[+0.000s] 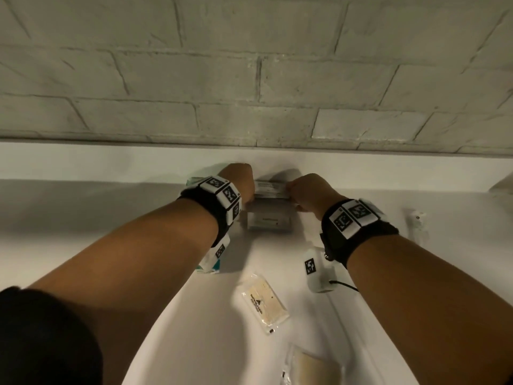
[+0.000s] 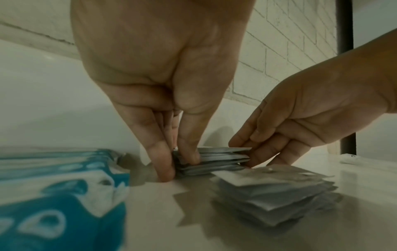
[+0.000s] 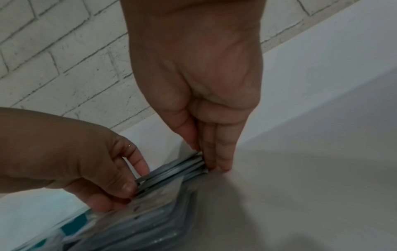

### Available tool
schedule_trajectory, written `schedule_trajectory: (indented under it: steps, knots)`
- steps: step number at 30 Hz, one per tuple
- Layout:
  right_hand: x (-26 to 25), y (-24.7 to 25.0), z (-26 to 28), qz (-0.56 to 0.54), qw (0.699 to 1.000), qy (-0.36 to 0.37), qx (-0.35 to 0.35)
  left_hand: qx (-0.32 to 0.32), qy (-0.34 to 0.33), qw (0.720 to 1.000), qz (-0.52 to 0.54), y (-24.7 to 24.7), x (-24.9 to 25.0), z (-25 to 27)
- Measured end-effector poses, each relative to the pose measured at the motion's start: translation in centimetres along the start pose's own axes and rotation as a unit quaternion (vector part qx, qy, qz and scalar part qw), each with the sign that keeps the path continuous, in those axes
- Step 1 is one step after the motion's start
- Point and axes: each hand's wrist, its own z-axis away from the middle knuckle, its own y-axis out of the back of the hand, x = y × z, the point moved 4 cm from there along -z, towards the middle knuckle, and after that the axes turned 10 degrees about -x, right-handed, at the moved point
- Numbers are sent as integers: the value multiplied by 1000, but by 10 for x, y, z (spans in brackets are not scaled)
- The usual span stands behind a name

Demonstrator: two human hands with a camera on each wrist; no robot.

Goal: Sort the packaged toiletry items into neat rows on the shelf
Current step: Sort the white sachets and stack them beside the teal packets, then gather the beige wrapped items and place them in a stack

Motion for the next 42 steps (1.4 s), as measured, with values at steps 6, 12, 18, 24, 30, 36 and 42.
schedule_trajectory:
  steps: [6,12,18,24,30,36,42]
  knots:
    - [10,0,17,13,999,-9,-44,37,-6,999,27,16,4,24]
    - [29,6,94,32,995,-21,-88,27,-180,983,3,14,46,121]
    - [13,-54,224,176,962,71,-196,-147,-213,952,-162,-73,64,187]
    - [30,-104,259,226,962,99,-119,-54,-108,979,-163,-107,43,205]
    - [51,-82,271,166,978,98,-76,-33,-83,996,-28,-114,29,234]
    - [105,-51,319,120,979,90,-137,-144,-312,939,-16,-130,67,305]
    - [129,-96,338,278,941,139,-133,-160,-347,919,-99,-151,98,316]
